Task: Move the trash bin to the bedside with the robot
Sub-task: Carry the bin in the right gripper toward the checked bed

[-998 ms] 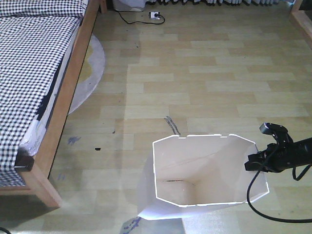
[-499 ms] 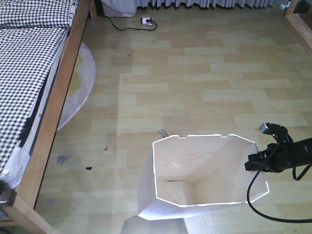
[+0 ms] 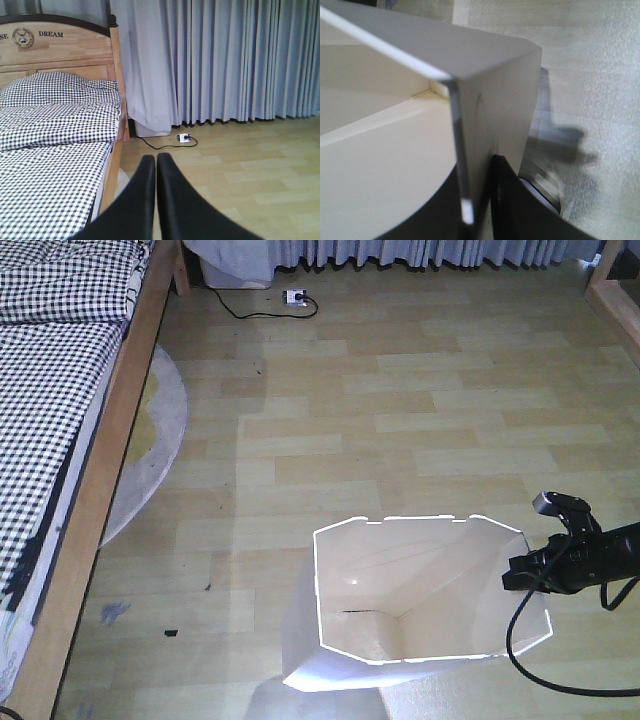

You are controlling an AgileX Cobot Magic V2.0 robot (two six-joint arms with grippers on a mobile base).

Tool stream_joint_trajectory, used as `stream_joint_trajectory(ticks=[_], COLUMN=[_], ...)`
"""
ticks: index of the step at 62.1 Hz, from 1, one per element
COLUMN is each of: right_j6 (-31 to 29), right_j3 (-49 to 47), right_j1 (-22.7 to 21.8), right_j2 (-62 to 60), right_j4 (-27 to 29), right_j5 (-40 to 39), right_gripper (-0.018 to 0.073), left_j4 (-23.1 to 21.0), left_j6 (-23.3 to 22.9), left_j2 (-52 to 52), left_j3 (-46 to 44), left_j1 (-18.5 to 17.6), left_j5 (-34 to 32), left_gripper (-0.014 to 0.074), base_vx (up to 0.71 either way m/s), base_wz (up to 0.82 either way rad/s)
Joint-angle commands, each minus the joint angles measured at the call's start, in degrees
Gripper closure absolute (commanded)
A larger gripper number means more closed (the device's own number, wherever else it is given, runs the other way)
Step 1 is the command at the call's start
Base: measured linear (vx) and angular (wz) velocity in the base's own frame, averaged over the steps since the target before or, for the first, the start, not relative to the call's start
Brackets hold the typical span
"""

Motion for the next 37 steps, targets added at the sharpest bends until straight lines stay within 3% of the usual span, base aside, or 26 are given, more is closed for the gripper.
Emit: stream_joint_trajectory(ticks=[1, 37], right_j6=[0.64, 0.64], right_j3=[-0.49, -0.49], right_j1=[-0.17, -0.17], right_j2=[-3.90, -3.90], right_j4=[3.51, 3.51], right_j5=[13.20, 13.28], right_gripper=[0.0563, 0.0563], left_j4=[-0.54, -0.54], left_j6=[-0.79, -0.79], left_j2=[-0.41, -0.41], left_j3=[0.67, 0.67], left_j1=[-0.37, -0.37], left_j5=[-4.30, -4.30], left_gripper=[0.0603, 0.0603], base_vx=[0.27, 0.25], base_wz=[0.01, 0.02])
